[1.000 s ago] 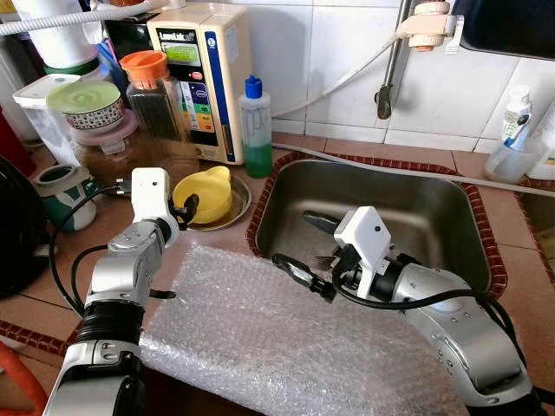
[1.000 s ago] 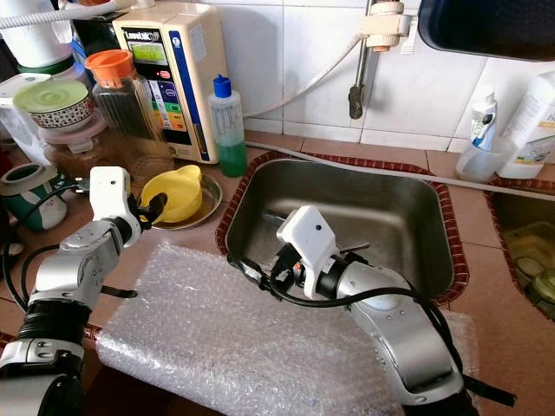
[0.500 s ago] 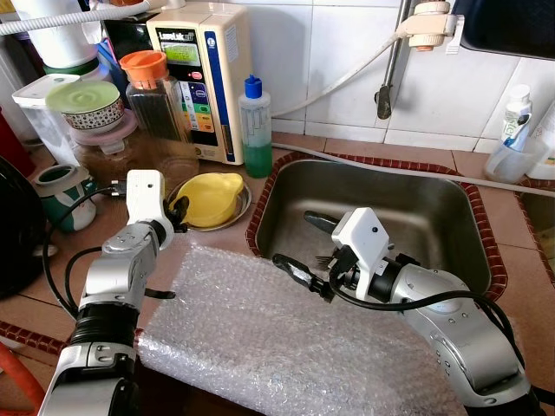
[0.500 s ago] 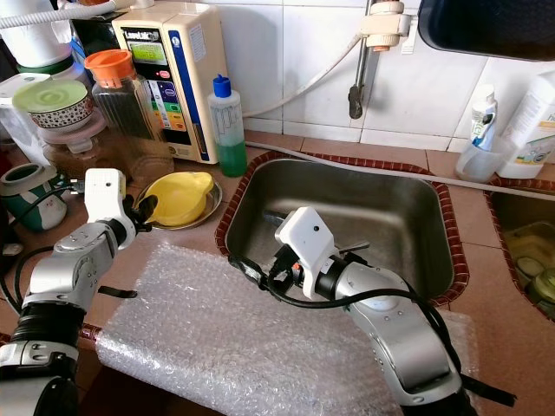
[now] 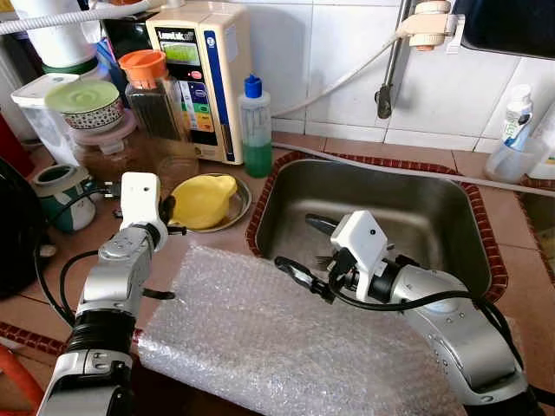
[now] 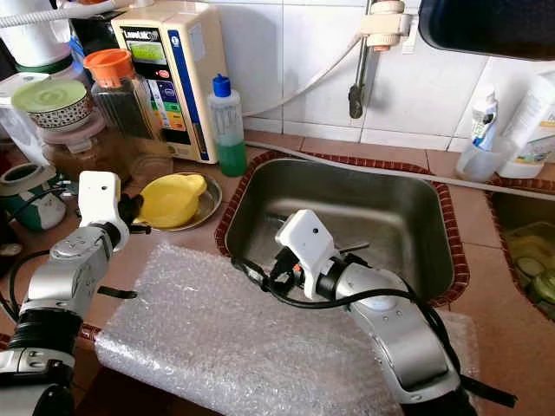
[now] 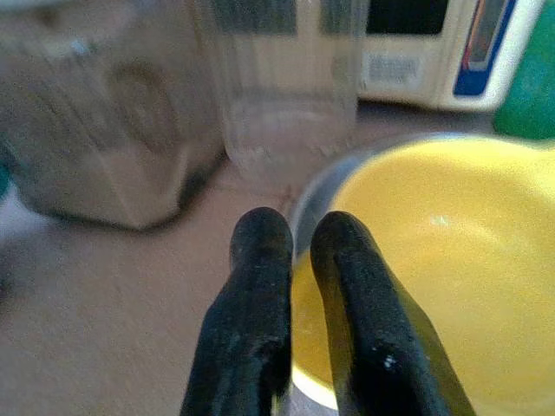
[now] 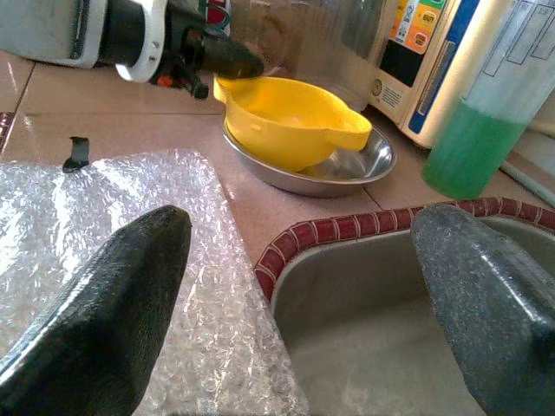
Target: Kitchen organization
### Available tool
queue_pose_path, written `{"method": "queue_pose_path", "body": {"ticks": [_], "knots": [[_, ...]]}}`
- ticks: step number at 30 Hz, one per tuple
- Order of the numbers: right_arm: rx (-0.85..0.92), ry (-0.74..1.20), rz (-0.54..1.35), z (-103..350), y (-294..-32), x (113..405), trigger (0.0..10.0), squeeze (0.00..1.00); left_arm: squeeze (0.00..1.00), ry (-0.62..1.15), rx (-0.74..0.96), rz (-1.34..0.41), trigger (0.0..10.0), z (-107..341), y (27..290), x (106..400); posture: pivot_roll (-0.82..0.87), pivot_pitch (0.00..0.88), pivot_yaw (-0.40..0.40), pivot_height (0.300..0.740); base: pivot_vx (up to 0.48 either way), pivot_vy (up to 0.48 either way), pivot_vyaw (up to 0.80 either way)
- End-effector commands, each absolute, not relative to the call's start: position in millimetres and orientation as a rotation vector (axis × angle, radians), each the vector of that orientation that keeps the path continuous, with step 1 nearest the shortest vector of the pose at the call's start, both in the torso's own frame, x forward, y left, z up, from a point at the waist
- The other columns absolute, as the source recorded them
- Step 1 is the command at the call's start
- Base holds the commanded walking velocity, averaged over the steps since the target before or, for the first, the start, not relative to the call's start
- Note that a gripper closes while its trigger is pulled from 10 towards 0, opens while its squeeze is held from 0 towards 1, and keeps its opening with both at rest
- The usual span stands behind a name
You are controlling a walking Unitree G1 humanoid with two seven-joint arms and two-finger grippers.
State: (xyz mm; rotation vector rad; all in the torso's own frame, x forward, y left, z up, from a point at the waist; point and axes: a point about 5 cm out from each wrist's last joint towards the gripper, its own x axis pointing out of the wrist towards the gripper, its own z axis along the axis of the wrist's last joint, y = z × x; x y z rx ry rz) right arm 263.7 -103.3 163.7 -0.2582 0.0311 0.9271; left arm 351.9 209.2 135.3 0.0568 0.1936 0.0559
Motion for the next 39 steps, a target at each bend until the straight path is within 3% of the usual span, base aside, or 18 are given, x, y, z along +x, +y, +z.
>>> {"method": "queue_pose_path", "body": {"ticks": [1,8,13,14,15,20,27,31,39], "knots": [[-0.271,0.017,0.930,166,-101,266,10.0,0.00,0.00,0.115,0.045,0.073,0.0,145,208,352,-0.05,0.000,0.061,0.740,0.000,0.000,0.00],[-0.270,0.009,0.880,166,-105,270,10.0,0.00,0.00,-0.010,0.045,0.058,0.0,155,194,349,-0.06,0.000,0.060,0.740,0.000,0.000,0.00],[-0.273,0.007,0.857,166,-108,273,10.0,0.00,0.00,0.011,0.048,0.052,0.0,150,189,349,-0.06,0.000,0.060,0.740,0.000,0.000,0.00],[-0.274,0.007,0.856,166,-108,273,10.0,0.00,0.00,-0.023,0.030,0.028,8.4,155,185,349,-0.06,0.000,0.060,0.740,0.000,0.000,0.00],[-0.274,0.007,0.854,165,-108,274,10.0,0.00,1.00,-0.076,0.001,-0.011,10.0,164,180,349,-0.06,0.000,0.060,0.740,0.000,0.000,0.00],[-0.280,0.007,0.852,164,-107,274,10.0,0.00,1.00,-0.147,0.004,-0.063,10.0,173,172,348,-0.06,0.000,0.060,0.740,0.000,0.000,0.00],[-0.279,0.005,0.850,164,-107,275,10.0,0.00,1.00,-0.092,0.068,0.131,10.0,169,199,351,-0.06,0.000,0.061,0.740,0.000,0.000,0.00],[-0.281,0.003,0.851,163,-106,275,10.0,0.00,1.00,0.034,0.089,0.286,10.0,152,222,350,-0.05,0.000,0.064,0.740,0.000,0.000,0.00],[-0.280,0.005,0.854,162,-105,274,10.0,0.00,1.00,0.120,0.037,0.306,10.0,139,225,345,-0.05,0.000,0.064,0.740,0.000,0.000,0.00]]}}
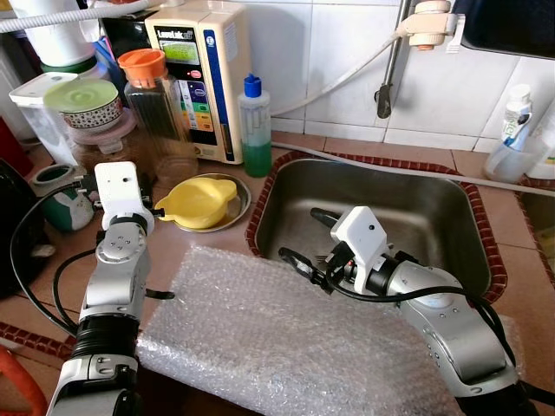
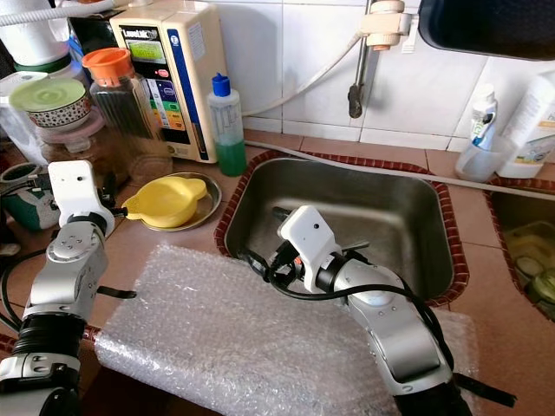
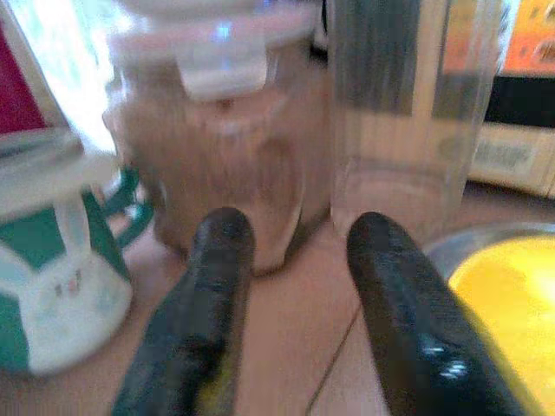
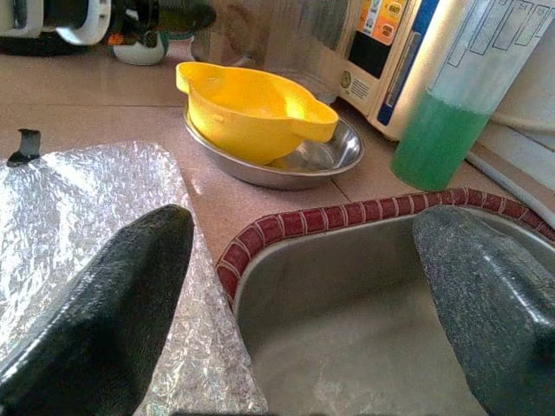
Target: Kitchen organization
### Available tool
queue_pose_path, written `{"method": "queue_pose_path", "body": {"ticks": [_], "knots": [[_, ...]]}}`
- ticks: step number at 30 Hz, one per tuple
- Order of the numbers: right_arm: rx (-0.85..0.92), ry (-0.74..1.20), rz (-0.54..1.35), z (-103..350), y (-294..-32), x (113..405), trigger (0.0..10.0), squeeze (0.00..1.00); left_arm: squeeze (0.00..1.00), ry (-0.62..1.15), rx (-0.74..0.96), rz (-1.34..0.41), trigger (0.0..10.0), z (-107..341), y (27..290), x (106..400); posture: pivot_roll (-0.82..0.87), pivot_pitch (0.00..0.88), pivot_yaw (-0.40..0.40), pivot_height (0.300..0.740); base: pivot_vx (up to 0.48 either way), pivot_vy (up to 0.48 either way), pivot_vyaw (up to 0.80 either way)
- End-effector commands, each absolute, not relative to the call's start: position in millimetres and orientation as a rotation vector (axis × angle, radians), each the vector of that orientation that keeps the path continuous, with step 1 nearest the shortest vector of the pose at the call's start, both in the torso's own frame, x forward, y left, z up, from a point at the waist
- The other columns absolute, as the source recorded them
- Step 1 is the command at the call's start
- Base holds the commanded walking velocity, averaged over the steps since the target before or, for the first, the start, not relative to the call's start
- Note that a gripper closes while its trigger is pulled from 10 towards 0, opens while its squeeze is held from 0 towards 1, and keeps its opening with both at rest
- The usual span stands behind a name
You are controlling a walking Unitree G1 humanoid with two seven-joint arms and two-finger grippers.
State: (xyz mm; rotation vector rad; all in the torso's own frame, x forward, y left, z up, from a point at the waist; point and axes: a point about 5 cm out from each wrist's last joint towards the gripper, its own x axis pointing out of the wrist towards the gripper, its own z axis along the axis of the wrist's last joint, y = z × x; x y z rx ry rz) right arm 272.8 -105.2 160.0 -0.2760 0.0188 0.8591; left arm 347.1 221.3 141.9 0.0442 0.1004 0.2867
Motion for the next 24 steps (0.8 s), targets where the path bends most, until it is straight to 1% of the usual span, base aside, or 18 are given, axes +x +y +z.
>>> {"method": "queue_pose_path", "body": {"ticks": [1,8,14,15,16,19,21,24], "knots": [[-0.280,0.005,0.855,162,-105,273,10.0,0.00,1.00,0.132,0.021,0.305,10.0,137,225,344,-0.05,0.000,0.061,0.740,0.000,0.000,0.00],[-0.281,0.011,0.859,161,-104,273,10.0,0.00,1.00,0.188,-0.046,0.265,10.0,132,217,338,-0.04,0.000,0.062,0.740,0.000,0.000,0.00],[-0.284,0.015,0.864,159,-104,273,10.0,0.00,1.00,0.175,-0.095,0.228,10.0,141,205,330,-0.03,0.000,0.064,0.740,0.000,0.000,0.00],[-0.284,0.016,0.865,158,-104,273,10.0,0.00,0.25,0.165,-0.102,0.223,10.0,144,204,330,-0.03,0.000,0.062,0.740,0.000,0.000,0.00],[-0.286,0.018,0.868,158,-103,273,10.0,0.00,0.00,0.160,-0.103,0.218,10.0,146,204,330,-0.02,0.000,0.061,0.740,0.000,0.000,0.00],[-0.288,0.020,0.872,157,-102,273,10.0,0.00,0.00,0.173,-0.107,0.211,10.0,148,204,332,-0.02,0.000,0.061,0.740,0.000,0.000,0.00],[-0.289,0.021,0.874,157,-102,273,10.0,0.00,0.00,0.199,-0.094,0.182,10.0,153,202,333,-0.02,0.000,0.060,0.740,0.000,0.000,0.00],[-0.289,0.022,0.875,156,-101,273,10.0,0.00,0.00,0.193,-0.101,0.141,10.0,160,199,333,-0.02,0.000,0.059,0.740,0.000,0.000,0.00]]}}
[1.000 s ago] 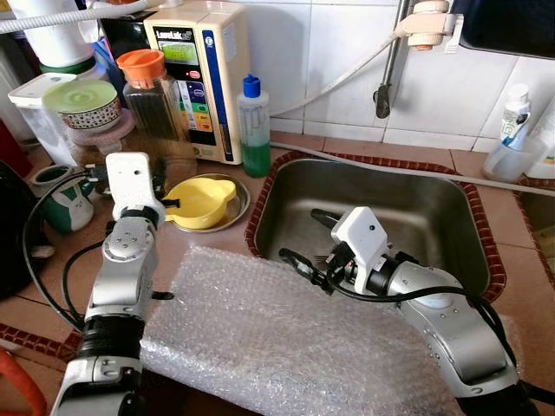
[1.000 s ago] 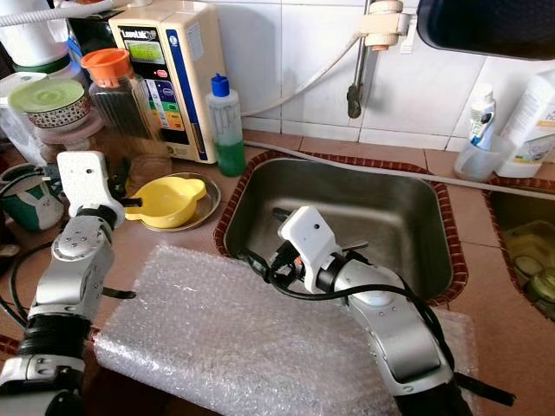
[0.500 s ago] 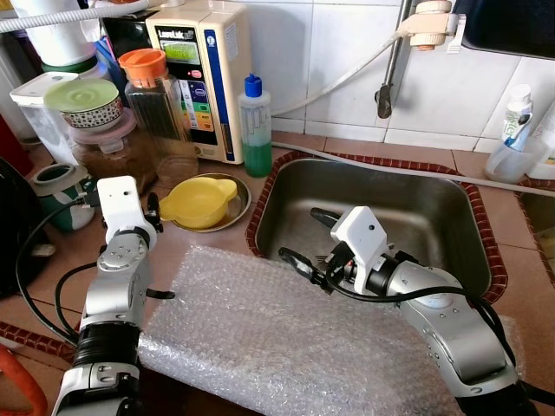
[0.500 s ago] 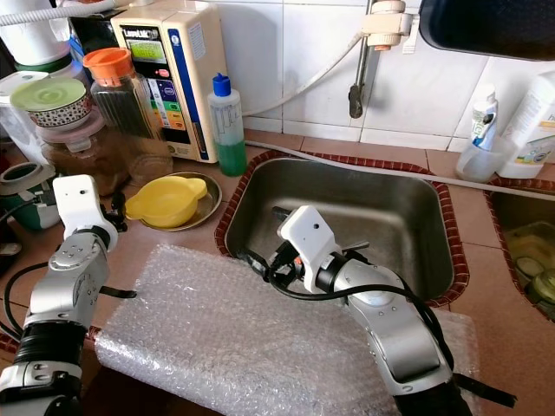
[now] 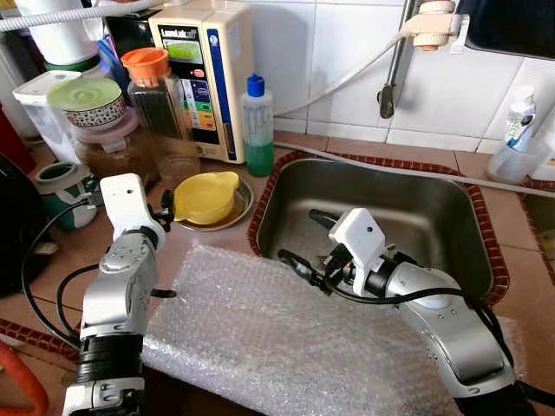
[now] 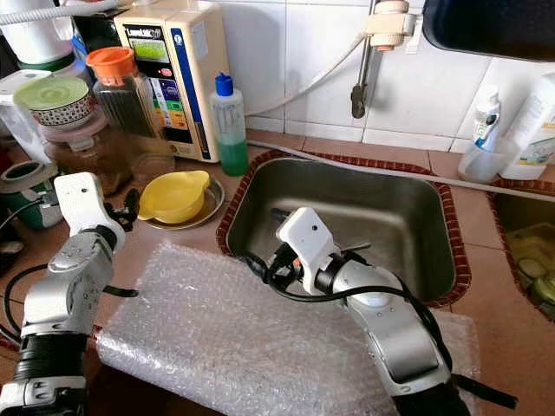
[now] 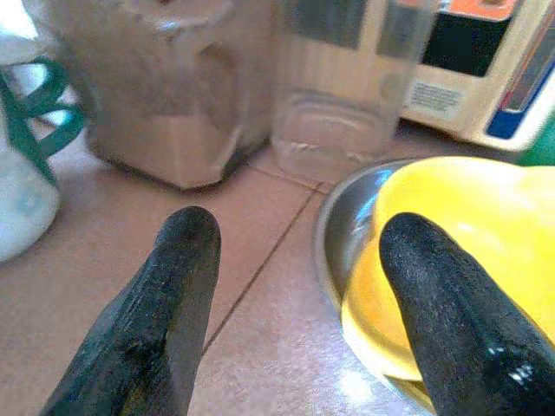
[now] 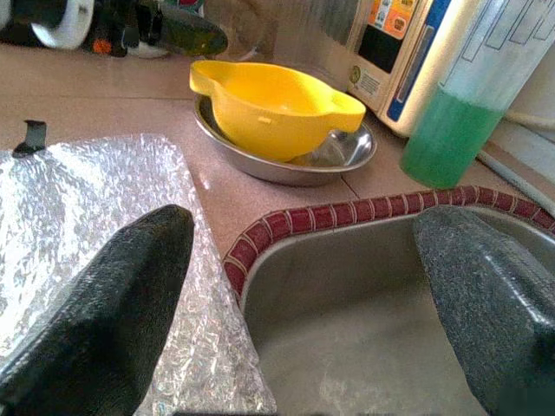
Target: Kitchen organization
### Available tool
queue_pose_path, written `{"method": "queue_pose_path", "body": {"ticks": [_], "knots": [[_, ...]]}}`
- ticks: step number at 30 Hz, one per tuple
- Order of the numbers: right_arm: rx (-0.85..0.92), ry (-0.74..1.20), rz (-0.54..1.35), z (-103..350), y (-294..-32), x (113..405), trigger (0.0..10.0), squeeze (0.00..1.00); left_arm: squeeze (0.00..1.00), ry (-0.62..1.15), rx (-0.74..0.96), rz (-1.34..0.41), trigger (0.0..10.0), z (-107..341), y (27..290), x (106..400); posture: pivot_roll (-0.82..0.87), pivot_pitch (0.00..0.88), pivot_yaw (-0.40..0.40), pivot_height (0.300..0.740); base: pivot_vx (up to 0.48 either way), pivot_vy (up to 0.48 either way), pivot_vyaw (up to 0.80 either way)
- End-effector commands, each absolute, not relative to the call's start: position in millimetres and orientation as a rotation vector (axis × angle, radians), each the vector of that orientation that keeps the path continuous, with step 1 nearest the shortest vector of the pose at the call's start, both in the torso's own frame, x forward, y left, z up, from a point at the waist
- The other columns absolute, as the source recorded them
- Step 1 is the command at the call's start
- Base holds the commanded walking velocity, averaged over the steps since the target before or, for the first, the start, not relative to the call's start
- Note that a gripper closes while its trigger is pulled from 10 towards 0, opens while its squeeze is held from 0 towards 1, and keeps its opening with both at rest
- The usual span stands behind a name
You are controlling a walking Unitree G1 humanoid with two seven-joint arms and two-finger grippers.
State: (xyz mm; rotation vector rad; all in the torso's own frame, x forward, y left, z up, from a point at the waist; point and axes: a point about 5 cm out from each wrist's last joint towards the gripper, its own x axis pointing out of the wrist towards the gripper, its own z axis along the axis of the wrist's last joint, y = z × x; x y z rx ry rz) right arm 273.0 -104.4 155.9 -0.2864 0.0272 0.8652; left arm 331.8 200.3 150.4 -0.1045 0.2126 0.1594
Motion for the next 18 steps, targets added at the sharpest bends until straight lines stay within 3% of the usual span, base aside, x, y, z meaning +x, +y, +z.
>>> {"method": "queue_pose_path", "body": {"ticks": [1,18], "knots": [[-0.289,0.025,0.876,155.6,-101.3,272.9,10.0,0.00,0.00,0.210,-0.131,0.132,10.0,162.0,199.0,333.6,-0.02,0.000,0.058,0.740,0.000,0.000,0.00],[-0.291,0.027,0.880,152.6,-98.4,272.0,10.0,0.00,0.00,0.447,-0.376,0.062,10.0,162.2,195.2,325.5,-0.01,0.000,0.065,0.740,0.000,0.000,0.00]]}}
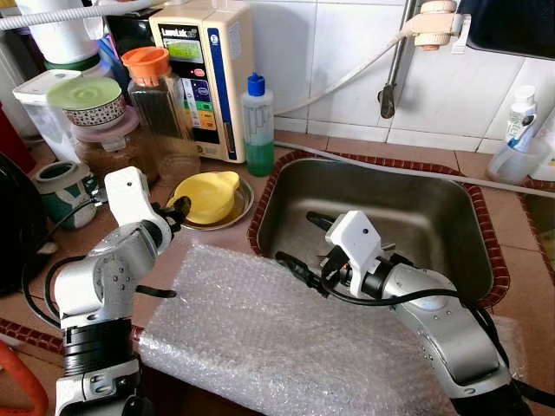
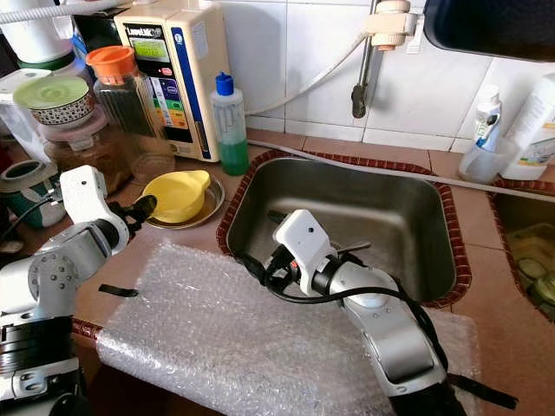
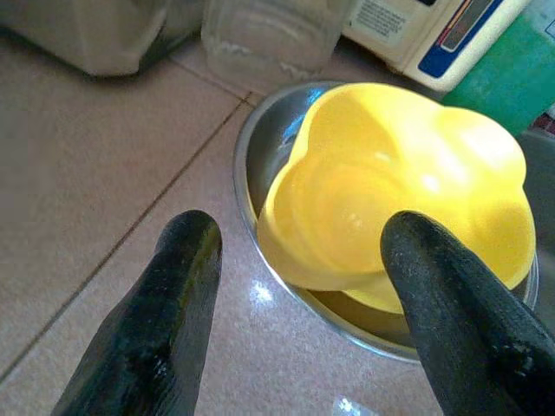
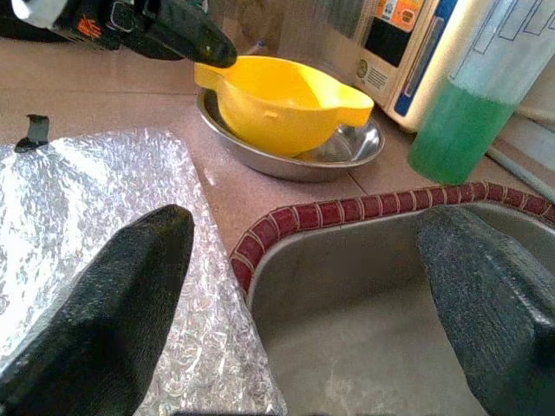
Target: Kitchen organization
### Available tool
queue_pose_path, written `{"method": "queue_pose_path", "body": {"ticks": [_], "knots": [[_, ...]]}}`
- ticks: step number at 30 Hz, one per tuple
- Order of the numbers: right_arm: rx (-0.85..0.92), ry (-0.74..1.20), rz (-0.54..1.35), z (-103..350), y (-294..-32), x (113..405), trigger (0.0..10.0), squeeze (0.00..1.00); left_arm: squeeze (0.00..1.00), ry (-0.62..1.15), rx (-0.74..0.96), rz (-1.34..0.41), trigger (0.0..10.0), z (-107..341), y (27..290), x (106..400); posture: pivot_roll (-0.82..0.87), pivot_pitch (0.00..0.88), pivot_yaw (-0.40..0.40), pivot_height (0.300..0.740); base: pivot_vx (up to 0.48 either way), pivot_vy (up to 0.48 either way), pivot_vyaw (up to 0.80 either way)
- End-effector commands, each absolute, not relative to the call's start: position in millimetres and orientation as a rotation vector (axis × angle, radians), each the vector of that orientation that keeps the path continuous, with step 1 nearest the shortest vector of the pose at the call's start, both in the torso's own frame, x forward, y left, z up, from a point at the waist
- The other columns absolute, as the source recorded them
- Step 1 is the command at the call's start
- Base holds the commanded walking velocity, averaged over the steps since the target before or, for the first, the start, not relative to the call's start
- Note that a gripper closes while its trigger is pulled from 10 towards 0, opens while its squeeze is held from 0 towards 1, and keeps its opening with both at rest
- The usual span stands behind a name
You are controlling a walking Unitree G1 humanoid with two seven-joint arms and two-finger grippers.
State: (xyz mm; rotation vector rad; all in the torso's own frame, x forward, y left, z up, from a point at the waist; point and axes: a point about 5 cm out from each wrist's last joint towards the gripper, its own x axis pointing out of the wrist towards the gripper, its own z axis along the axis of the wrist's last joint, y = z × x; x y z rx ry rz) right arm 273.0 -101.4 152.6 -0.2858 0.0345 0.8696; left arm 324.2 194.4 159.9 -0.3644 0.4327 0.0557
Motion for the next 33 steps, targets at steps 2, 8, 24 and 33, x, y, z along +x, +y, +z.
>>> {"method": "queue_pose_path", "body": {"ticks": [2,8,24,33], "knots": [[-0.290,0.027,0.878,152.6,-98.5,271.9,10.0,0.00,0.00,0.453,-0.372,0.062,10.0,160.8,196.7,325.1,-0.01,0.000,0.067,0.740,0.000,0.000,0.00],[-0.291,0.026,0.871,152.6,-99.4,271.8,10.0,0.00,0.00,0.468,-0.366,0.037,0.0,155.4,195.7,322.2,-0.02,0.000,0.071,0.740,0.000,0.000,0.00],[-0.298,0.024,0.867,153.3,-100.2,272.7,10.0,0.00,0.00,0.466,-0.365,0.080,0.0,153.0,201.2,324.2,-0.02,0.000,0.067,0.740,0.000,0.000,0.00],[-0.302,0.024,0.864,153.5,-101.6,272.8,10.0,0.00,0.00,0.428,-0.326,0.091,0.0,154.2,201.8,325.6,-0.02,0.000,0.067,0.740,0.000,0.000,0.00]]}}
